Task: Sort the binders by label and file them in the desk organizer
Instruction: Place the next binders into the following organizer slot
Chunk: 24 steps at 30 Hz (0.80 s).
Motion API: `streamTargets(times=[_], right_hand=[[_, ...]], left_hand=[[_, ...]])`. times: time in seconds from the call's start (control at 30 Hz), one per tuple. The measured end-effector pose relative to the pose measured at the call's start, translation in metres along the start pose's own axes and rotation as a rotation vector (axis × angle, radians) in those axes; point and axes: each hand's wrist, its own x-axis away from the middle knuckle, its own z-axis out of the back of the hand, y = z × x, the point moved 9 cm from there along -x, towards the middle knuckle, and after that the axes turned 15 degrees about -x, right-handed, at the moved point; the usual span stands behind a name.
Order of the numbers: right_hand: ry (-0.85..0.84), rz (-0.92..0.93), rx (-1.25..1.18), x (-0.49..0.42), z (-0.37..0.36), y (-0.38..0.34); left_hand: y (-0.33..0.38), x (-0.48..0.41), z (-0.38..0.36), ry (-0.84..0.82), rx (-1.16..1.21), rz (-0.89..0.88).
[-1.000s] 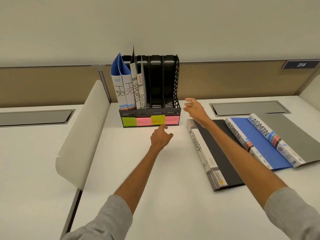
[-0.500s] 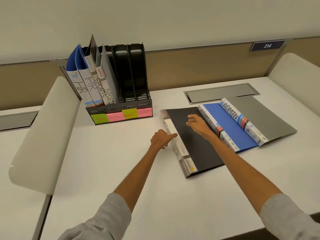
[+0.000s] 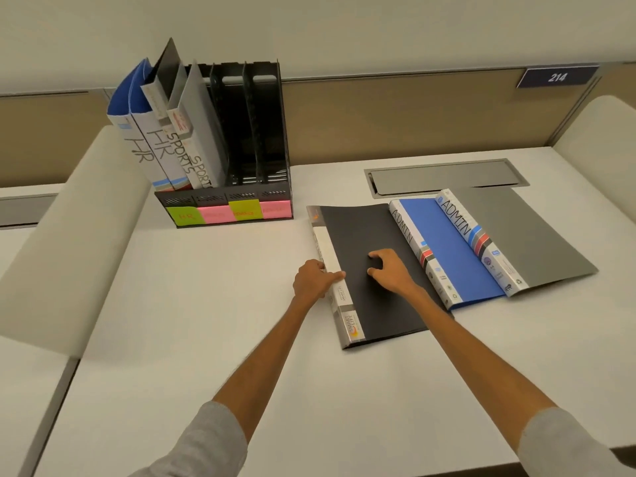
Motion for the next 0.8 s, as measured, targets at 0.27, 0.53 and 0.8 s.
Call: streamTargets(times=[0.27,0.53,0.8], right_hand=[[-0.058,0.036,0.069,-0.005,-0.001,-0.002],[-0.123,0.036,0.05,-0.011,0.009,-0.016],[-0.038,0.111,-0.158,-0.027,0.046,-0.071]], left_hand=[[-0.004,0.005,-0.006,0.076,0.147,0.056],[0.013,0.011,0.002,0.126,0.305,0.058],[0.068,0.019,0.048,0.318,0.484,-0.121]])
